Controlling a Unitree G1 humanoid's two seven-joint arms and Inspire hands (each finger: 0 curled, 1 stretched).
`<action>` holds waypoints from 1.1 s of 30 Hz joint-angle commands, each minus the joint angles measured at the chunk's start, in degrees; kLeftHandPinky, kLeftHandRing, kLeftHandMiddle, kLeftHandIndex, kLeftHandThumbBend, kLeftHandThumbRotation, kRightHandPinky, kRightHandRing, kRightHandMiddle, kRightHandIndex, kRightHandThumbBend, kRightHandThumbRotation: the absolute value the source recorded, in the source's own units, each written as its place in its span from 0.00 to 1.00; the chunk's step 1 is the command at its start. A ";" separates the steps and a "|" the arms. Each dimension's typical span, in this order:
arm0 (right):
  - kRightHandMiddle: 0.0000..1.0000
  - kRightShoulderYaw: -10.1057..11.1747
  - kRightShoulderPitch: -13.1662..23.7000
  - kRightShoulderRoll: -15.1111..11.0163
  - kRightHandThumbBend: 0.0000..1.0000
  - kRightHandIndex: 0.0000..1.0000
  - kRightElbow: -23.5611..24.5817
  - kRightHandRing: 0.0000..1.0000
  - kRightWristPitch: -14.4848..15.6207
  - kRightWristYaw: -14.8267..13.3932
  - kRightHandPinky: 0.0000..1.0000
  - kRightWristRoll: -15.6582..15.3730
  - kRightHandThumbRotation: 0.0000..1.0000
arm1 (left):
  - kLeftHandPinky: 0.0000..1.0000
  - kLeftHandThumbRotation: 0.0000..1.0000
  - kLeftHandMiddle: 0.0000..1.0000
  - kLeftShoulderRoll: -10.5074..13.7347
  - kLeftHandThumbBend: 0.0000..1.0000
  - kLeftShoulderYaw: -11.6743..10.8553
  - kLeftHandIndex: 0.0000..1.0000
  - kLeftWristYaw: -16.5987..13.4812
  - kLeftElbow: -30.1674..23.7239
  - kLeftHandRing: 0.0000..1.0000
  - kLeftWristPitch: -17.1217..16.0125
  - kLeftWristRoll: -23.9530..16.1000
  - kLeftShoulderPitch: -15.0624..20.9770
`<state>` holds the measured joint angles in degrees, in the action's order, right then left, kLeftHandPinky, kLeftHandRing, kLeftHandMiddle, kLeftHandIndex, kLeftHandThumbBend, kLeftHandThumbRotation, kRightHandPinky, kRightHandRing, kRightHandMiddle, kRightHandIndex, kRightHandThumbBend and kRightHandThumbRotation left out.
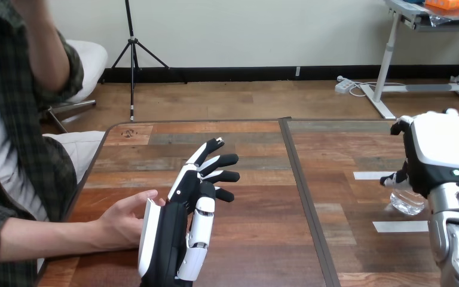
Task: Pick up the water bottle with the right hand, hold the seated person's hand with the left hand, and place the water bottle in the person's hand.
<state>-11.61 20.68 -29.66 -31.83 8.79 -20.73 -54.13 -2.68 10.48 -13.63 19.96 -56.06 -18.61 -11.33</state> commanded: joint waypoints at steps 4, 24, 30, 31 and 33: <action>0.78 -0.64 6.22 -1.76 0.86 0.68 -2.76 0.89 -1.06 -2.70 1.00 0.82 0.02 | 0.55 1.00 0.76 -0.10 0.10 -0.25 0.85 0.03 -0.78 0.68 -0.71 -0.13 2.40; 0.77 -0.32 8.30 -1.77 0.85 0.69 -9.12 0.86 -4.58 -3.47 0.97 4.82 0.00 | 0.55 1.00 0.76 -0.10 0.10 -0.23 0.85 0.12 -0.61 0.69 -0.73 0.04 2.32; 0.77 -0.39 8.66 -1.74 0.84 0.69 -10.36 0.86 -5.04 -2.90 0.96 5.99 0.00 | 0.55 1.00 0.76 -0.14 0.10 -0.30 0.85 0.01 -0.80 0.69 -0.53 -0.19 2.21; 0.77 -0.31 8.71 -1.69 0.83 0.69 -10.55 0.85 -5.12 -2.77 0.96 6.28 0.00 | 0.55 1.00 0.76 -0.12 0.10 -0.27 0.85 0.09 -0.79 0.69 -0.55 -0.08 2.21; 0.77 -0.26 8.77 -1.62 0.83 0.70 -10.78 0.85 -5.21 -2.64 0.96 6.61 0.00 | 0.55 1.00 0.76 -0.09 0.11 -0.24 0.85 0.19 -0.76 0.69 -0.59 0.09 2.22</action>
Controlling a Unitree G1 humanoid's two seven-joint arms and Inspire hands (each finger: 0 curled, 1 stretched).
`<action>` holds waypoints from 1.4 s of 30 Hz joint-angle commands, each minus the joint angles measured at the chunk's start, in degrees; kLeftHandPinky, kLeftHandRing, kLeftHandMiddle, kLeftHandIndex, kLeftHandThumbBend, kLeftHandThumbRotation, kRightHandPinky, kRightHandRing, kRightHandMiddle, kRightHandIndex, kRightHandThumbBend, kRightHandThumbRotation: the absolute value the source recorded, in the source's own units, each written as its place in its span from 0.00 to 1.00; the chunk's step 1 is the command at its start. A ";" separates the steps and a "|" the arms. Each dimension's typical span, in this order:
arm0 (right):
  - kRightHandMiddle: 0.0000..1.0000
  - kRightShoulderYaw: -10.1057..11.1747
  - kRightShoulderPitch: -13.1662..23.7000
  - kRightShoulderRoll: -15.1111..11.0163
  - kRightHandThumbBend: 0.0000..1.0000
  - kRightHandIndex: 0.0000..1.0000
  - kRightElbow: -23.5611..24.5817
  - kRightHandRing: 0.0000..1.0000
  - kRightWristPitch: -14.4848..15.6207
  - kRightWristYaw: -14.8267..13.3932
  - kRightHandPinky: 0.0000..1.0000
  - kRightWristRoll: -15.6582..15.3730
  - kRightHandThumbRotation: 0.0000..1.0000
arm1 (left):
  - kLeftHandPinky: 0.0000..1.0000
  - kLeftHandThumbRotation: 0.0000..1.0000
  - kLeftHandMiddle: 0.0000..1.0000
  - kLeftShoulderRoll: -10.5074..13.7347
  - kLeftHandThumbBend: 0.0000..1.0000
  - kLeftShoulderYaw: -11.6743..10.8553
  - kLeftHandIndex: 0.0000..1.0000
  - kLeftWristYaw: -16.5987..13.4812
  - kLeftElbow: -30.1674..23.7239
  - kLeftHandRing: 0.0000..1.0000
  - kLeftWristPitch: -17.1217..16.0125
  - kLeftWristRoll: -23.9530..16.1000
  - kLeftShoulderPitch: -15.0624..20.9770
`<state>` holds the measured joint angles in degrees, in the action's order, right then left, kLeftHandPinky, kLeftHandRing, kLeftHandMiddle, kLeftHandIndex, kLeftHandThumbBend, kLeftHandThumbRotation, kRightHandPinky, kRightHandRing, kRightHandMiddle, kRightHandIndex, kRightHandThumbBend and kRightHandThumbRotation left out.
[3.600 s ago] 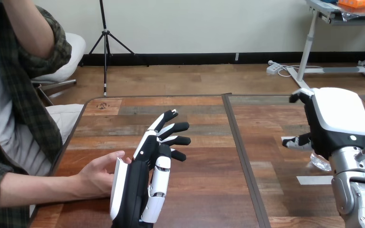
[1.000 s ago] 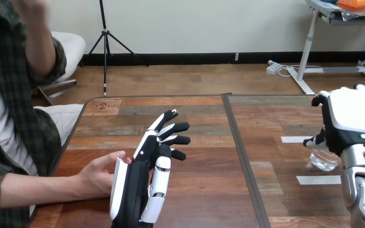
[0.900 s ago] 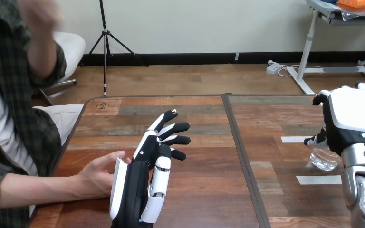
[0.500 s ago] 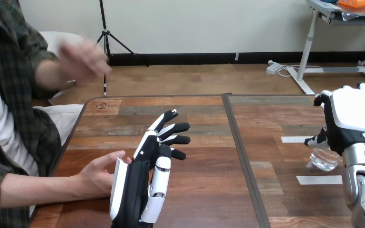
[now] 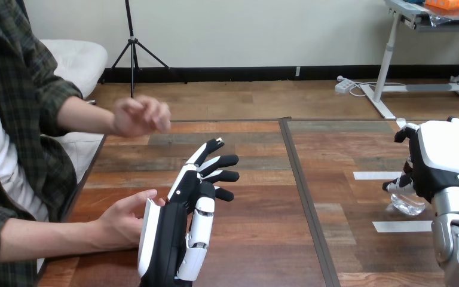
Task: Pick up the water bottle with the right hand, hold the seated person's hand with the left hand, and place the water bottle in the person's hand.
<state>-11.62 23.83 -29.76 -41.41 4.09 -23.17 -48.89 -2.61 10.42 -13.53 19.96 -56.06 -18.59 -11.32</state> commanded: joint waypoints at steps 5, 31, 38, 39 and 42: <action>0.77 -0.57 5.74 -1.65 0.83 0.70 -1.87 0.85 -0.86 -0.11 0.95 2.01 0.01 | 0.55 1.00 0.76 -0.17 0.11 -0.18 0.85 0.16 -0.99 0.69 -0.38 0.05 2.12; 0.78 -0.68 7.96 -1.41 0.80 0.71 -6.93 0.84 -1.42 1.07 0.89 4.88 0.00 | 0.55 1.00 0.76 -0.13 0.09 -0.25 0.86 0.29 -1.11 0.69 -0.25 -0.02 2.06; 0.79 0.35 8.60 -1.02 0.79 0.72 -8.78 0.84 -3.55 1.50 0.84 7.60 0.00 | 0.54 1.00 0.76 -0.11 0.09 -0.22 0.85 0.35 -0.97 0.68 -0.40 0.08 2.09; 0.79 0.50 8.59 -0.97 0.79 0.72 -8.82 0.84 -3.84 1.54 0.83 8.06 0.00 | 0.54 1.00 0.76 -0.11 0.09 -0.22 0.85 0.35 -0.98 0.68 -0.40 0.06 2.10; 0.79 0.00 8.47 -1.17 0.79 0.71 -9.00 0.82 -4.69 0.79 0.78 8.21 0.00 | 0.54 1.00 0.76 -0.08 0.09 -0.05 0.85 0.67 -1.03 0.68 -0.21 0.50 1.97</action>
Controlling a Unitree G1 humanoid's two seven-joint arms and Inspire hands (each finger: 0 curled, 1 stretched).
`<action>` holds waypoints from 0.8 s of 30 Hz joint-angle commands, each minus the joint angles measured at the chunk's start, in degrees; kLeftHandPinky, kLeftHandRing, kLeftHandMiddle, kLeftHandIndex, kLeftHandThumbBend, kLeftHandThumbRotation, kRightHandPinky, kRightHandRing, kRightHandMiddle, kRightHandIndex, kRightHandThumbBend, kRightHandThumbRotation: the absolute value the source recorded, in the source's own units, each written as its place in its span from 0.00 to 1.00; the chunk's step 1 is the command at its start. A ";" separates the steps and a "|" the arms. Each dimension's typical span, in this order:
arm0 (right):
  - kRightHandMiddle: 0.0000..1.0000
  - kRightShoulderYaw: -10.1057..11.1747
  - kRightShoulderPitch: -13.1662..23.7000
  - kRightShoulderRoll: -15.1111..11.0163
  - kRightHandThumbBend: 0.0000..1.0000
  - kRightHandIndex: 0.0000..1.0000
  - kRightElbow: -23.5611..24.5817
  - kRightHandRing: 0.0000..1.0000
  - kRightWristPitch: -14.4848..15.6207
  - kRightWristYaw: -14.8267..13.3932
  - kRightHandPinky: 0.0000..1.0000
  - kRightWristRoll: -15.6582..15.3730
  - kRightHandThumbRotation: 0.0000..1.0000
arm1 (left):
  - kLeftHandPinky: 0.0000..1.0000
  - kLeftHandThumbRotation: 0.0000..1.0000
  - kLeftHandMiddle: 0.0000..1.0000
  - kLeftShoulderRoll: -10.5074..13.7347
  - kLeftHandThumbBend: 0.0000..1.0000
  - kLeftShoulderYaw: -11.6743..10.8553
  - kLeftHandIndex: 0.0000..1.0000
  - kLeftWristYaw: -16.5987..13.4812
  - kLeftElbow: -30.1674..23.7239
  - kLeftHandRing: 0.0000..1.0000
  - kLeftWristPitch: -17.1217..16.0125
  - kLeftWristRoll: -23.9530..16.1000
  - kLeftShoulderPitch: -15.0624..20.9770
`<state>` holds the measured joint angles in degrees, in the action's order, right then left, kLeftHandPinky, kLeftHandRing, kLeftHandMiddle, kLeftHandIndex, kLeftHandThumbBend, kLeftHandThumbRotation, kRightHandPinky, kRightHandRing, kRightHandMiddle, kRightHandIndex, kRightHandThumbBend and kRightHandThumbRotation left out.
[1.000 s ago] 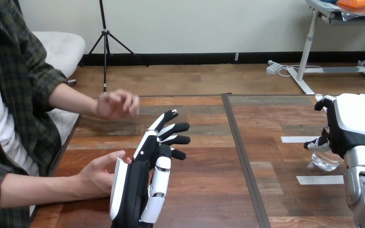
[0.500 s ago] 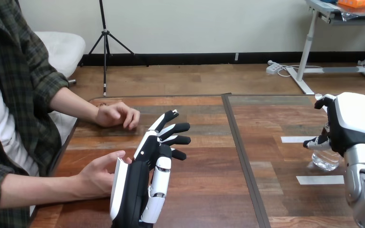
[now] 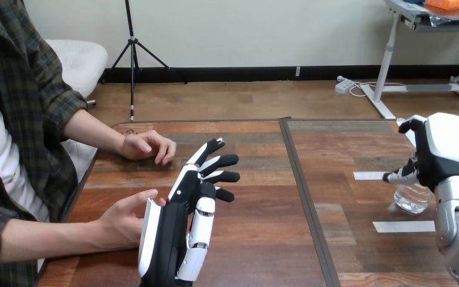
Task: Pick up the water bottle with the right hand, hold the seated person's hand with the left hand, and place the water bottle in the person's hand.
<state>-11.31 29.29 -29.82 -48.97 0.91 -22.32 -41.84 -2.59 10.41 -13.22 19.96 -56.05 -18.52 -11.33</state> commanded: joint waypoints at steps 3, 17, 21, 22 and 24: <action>0.78 -0.21 3.08 -1.10 0.78 0.71 -1.81 0.79 -2.31 0.52 0.73 2.23 0.00 | 0.54 1.00 0.77 -0.25 0.10 -0.03 0.85 0.28 -1.20 0.69 -0.27 0.31 1.86; 0.76 -0.07 2.60 -0.69 0.76 0.71 -1.83 0.72 -4.91 2.41 0.63 6.02 0.00 | 0.54 1.00 0.76 -0.19 0.10 -0.18 0.85 0.29 -1.07 0.68 -0.53 0.09 1.95; 0.76 0.01 2.66 -0.45 0.75 0.71 -2.18 0.71 -5.23 3.02 0.62 6.96 0.00 | 0.54 1.00 0.76 -0.06 0.10 -0.33 0.86 0.00 -0.79 0.69 -0.96 -0.52 2.18; 0.76 0.01 2.55 -0.37 0.75 0.72 -1.93 0.70 -5.21 3.33 0.62 7.17 0.00 | 0.54 1.00 0.76 -0.07 0.10 -0.30 0.86 0.08 -0.80 0.69 -0.92 -0.38 2.20; 0.76 -0.06 2.43 -0.33 0.75 0.72 -1.56 0.70 -5.16 3.70 0.61 7.42 0.00 | 0.54 1.00 0.76 -0.11 0.10 -0.23 0.86 0.20 -0.85 0.69 -0.78 -0.15 2.20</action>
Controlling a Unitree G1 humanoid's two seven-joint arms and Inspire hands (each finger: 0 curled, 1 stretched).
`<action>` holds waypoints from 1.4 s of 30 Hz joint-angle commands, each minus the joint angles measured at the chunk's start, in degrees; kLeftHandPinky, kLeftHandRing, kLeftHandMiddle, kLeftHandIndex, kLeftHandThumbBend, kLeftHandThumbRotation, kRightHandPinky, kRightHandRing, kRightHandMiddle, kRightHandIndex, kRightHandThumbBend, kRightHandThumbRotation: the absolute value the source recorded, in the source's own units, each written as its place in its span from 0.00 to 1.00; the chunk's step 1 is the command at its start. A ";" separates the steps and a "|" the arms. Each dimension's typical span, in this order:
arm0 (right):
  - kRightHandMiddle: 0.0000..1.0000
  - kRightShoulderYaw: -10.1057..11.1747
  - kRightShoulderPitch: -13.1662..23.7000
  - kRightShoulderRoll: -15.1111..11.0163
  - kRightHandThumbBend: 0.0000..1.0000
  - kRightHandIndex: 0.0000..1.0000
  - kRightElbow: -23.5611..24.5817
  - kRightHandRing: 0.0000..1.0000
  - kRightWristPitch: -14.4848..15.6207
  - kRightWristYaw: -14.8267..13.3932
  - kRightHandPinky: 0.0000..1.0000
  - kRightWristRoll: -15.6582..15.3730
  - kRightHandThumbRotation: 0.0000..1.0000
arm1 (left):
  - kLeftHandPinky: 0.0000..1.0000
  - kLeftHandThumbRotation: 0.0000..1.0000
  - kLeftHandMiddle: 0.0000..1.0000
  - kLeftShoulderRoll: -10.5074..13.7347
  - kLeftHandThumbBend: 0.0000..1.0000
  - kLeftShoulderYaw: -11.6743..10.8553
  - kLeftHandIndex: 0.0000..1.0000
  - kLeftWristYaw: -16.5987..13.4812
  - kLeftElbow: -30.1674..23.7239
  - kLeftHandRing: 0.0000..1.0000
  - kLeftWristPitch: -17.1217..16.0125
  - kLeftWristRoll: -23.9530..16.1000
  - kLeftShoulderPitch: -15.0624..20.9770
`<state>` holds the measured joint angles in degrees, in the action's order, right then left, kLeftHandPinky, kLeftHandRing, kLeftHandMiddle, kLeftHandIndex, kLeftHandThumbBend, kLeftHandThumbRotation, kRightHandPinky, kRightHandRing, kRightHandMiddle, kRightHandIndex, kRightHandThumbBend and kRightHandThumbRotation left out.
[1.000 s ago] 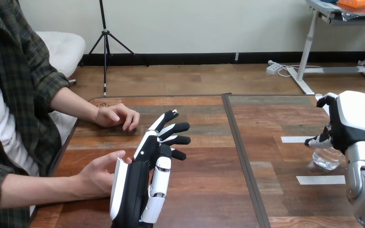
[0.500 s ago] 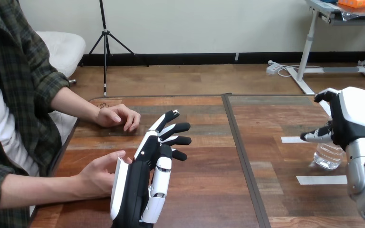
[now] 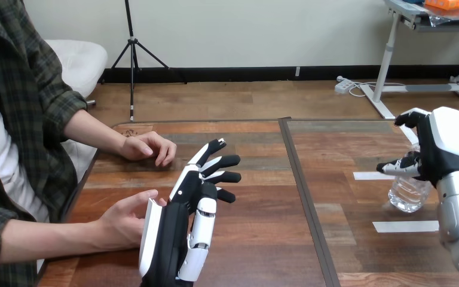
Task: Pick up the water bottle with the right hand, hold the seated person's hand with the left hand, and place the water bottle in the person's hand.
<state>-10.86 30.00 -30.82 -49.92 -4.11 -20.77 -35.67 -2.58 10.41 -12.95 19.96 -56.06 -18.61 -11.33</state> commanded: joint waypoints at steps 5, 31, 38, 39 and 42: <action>0.75 -0.30 1.37 1.08 0.74 0.72 -0.25 0.70 -0.78 2.76 0.60 2.27 0.00 | 0.54 1.00 0.76 -0.15 0.11 -0.22 0.86 -0.02 -0.93 0.69 -0.61 0.02 2.24; 0.75 -1.20 -2.39 3.35 0.74 0.70 4.89 0.71 -5.83 3.74 0.62 5.02 0.00 | 0.55 1.00 0.76 -0.36 0.12 -0.46 0.86 -0.27 -0.87 0.69 -0.27 -0.14 2.91; 0.74 -1.81 -3.18 4.13 0.74 0.70 5.76 0.70 -7.64 4.02 0.63 4.65 0.00 | 0.55 1.00 0.76 -0.39 0.12 -0.49 0.85 -0.38 -0.40 0.69 -0.69 -0.07 3.20; 0.74 -1.83 -3.27 4.19 0.74 0.70 5.75 0.70 -8.10 3.91 0.62 4.65 0.00 | 0.55 1.00 0.76 -0.41 0.12 -0.51 0.85 -0.46 -0.31 0.69 -0.78 -0.15 3.27; 0.73 -2.15 -3.52 4.38 0.74 0.69 6.06 0.70 -8.98 4.54 0.62 4.62 0.00 | 0.55 1.00 0.75 -0.41 0.12 -0.41 0.85 -0.27 -0.46 0.68 -0.49 0.06 3.21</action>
<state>-11.25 27.59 -28.66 -45.18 -11.49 -17.54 -31.40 -2.60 10.34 -12.99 19.96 -56.06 -18.59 -11.17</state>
